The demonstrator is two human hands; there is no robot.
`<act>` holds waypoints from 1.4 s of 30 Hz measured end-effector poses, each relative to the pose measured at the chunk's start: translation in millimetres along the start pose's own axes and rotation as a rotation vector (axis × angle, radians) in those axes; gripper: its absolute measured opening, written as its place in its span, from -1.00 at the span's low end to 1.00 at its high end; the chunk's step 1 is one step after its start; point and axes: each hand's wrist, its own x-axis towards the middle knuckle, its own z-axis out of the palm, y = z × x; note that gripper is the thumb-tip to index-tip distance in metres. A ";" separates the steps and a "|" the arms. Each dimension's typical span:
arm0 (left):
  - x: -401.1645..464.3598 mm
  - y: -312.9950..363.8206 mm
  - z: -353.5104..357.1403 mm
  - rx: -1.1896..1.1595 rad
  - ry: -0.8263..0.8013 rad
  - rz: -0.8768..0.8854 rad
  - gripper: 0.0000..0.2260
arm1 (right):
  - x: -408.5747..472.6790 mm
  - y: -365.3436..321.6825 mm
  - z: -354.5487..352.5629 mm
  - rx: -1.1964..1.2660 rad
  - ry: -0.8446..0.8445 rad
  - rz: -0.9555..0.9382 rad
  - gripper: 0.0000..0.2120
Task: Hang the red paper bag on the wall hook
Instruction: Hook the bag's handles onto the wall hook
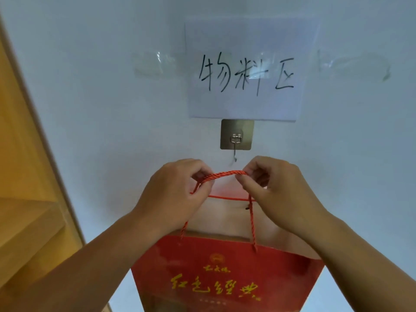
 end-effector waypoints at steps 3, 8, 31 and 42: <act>18.0 -9.5 8.8 -0.060 0.004 -0.011 -0.93 | 20.4 8.7 3.8 -0.019 0.011 0.008 -0.86; 38.1 -12.9 22.1 -0.084 0.026 -0.028 -0.94 | 40.7 22.2 6.2 -0.013 0.041 0.022 -0.86; 20.1 -10.1 63.8 0.237 -0.043 -0.006 -0.81 | 33.9 38.7 19.0 -0.319 -0.096 0.049 -0.78; -8.8 -0.6 42.7 0.077 -0.080 -0.132 -0.57 | 3.6 31.2 -3.0 -0.074 -0.029 0.060 -0.67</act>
